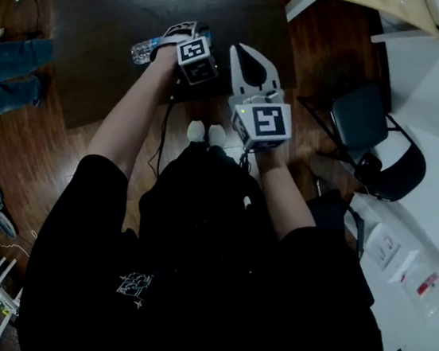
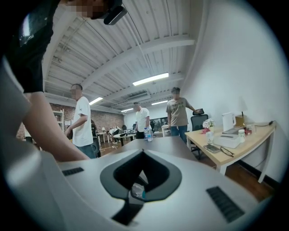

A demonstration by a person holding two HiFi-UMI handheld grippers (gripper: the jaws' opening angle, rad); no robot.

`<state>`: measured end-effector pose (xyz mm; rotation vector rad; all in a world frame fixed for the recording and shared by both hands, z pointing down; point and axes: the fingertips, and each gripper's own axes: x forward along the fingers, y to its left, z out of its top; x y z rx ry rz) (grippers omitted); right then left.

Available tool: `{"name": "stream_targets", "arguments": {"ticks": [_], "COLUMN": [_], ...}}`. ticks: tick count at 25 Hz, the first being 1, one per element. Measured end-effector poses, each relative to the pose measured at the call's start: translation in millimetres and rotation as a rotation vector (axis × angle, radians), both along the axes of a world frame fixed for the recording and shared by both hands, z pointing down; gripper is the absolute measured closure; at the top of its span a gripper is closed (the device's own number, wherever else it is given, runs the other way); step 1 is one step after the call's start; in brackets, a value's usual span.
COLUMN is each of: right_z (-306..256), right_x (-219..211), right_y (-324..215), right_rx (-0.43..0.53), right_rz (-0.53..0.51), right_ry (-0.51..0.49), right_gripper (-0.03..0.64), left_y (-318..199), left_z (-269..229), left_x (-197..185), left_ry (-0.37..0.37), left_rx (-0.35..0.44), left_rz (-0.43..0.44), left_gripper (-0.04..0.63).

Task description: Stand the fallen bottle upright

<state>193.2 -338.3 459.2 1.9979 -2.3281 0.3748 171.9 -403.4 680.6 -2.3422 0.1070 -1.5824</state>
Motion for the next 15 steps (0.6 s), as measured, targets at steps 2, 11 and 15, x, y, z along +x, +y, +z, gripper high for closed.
{"name": "stream_targets", "arguments": {"ticks": [2,11,15], "right_z": [-1,-2,-4], "right_x": [0,1,-4], "right_y": [1,3,1], "right_rx": [-0.006,-0.011,0.007], "right_rz": [0.009,0.018,0.004], "right_ry": [-0.001,-0.016,-0.016], "right_gripper": [0.592,0.592,0.592], "left_y": [-3,-9,-14], "left_z": [3,-12,-27], "left_x": [-3,-7,-6], "left_ry": [-0.013,0.037,0.107], "left_rx": [0.013,0.069,0.090], "left_rz": [0.003,-0.007,-0.038], "left_gripper": [0.376,0.465,0.466]}}
